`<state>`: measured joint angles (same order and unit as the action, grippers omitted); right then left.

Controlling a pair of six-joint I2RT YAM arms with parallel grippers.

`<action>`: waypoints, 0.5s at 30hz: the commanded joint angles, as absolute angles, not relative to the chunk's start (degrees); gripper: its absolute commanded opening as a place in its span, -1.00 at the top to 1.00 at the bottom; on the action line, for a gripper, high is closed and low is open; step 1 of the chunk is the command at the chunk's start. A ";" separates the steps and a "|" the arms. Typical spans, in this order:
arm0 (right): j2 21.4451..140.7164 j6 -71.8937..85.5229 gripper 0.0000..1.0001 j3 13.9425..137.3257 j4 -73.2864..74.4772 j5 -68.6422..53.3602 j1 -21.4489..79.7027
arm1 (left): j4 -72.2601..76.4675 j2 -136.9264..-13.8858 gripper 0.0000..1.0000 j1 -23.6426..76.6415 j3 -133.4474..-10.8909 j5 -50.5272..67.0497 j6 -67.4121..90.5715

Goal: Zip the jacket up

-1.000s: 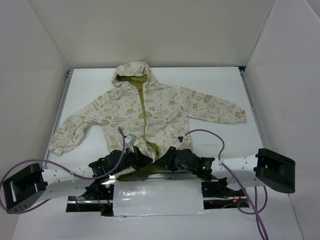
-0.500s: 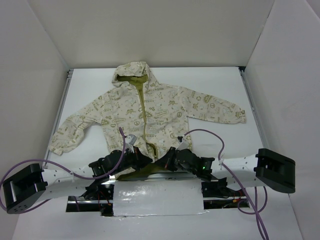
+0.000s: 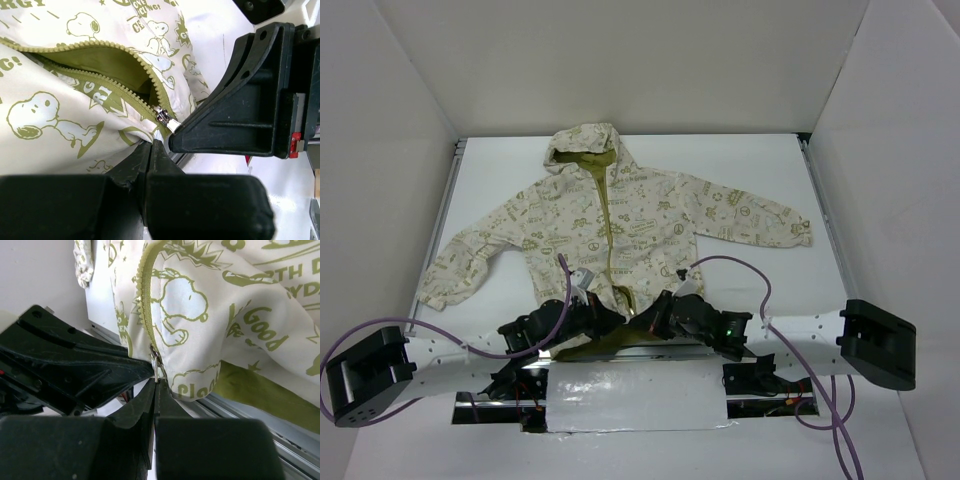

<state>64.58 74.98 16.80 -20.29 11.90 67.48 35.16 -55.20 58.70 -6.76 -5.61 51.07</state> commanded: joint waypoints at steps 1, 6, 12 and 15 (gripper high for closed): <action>63.37 75.59 1.00 18.90 -18.45 15.12 65.22 | 40.42 -56.07 1.00 59.06 -7.21 -2.56 49.40; 63.46 75.94 1.00 19.33 -22.15 12.66 62.06 | 42.89 -56.86 1.00 59.15 -5.98 -1.67 48.69; 62.05 75.58 1.00 22.41 -21.63 9.41 58.98 | 44.38 -56.87 1.00 59.06 -5.01 -0.53 46.32; 62.66 76.90 1.00 24.08 -20.75 6.69 56.88 | 45.70 -56.51 1.00 59.24 -4.31 0.34 44.83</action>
